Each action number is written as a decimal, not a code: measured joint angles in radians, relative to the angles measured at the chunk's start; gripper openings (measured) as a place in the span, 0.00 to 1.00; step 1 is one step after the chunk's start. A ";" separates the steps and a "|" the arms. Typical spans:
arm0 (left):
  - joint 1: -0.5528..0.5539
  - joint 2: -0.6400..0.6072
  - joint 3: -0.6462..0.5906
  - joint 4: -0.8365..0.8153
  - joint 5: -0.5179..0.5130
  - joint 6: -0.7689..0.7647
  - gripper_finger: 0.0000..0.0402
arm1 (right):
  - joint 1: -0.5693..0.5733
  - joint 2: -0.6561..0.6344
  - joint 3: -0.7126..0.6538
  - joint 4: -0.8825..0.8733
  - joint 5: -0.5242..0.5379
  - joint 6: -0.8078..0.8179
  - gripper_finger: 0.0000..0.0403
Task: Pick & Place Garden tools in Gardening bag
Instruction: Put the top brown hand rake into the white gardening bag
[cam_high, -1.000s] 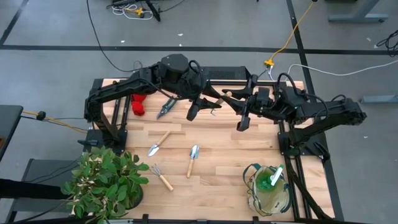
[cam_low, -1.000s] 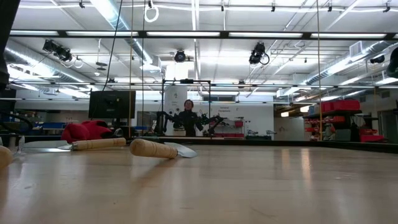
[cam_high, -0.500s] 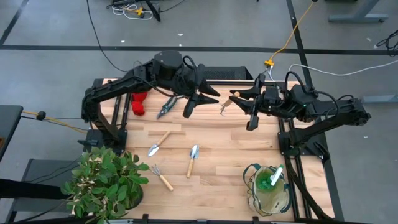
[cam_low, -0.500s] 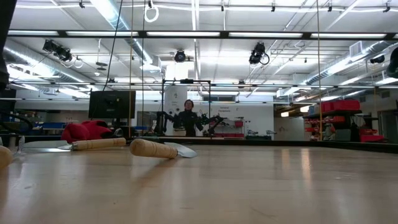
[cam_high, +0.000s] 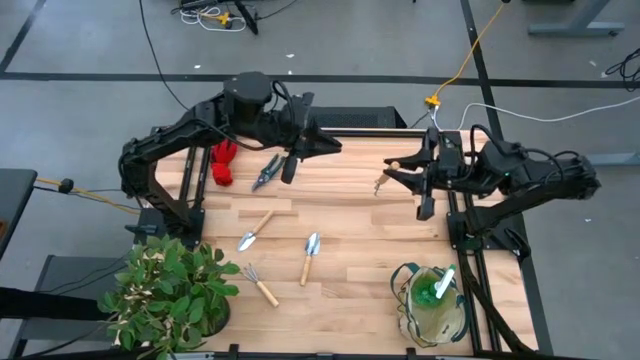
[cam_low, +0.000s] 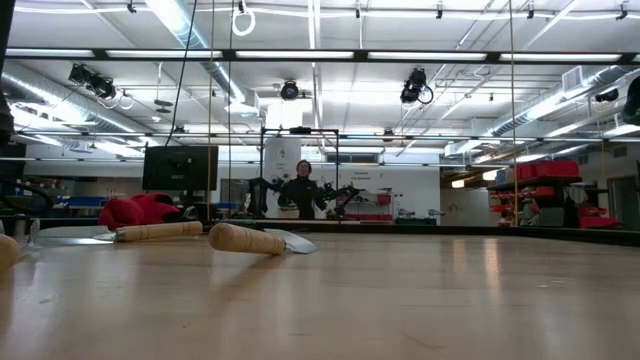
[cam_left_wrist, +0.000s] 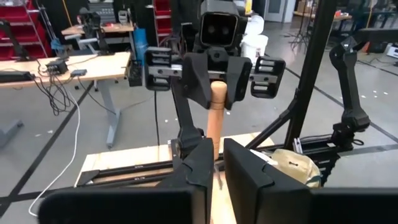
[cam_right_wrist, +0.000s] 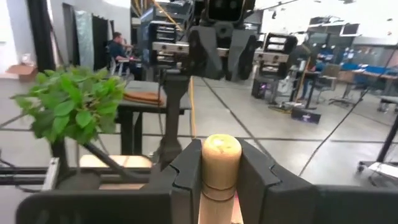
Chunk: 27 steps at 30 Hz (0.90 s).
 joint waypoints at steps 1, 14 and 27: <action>0.000 0.000 0.000 -0.001 0.000 0.000 0.08 | 0.006 -0.007 0.000 -0.019 0.000 0.001 0.18; 0.000 -0.003 -0.001 -0.001 -0.047 -0.025 0.01 | 0.068 -0.066 0.000 -0.173 0.000 0.042 0.18; 0.000 -0.011 -0.001 -0.002 -0.082 -0.031 0.02 | 0.190 -0.077 0.000 -0.341 0.000 0.159 0.15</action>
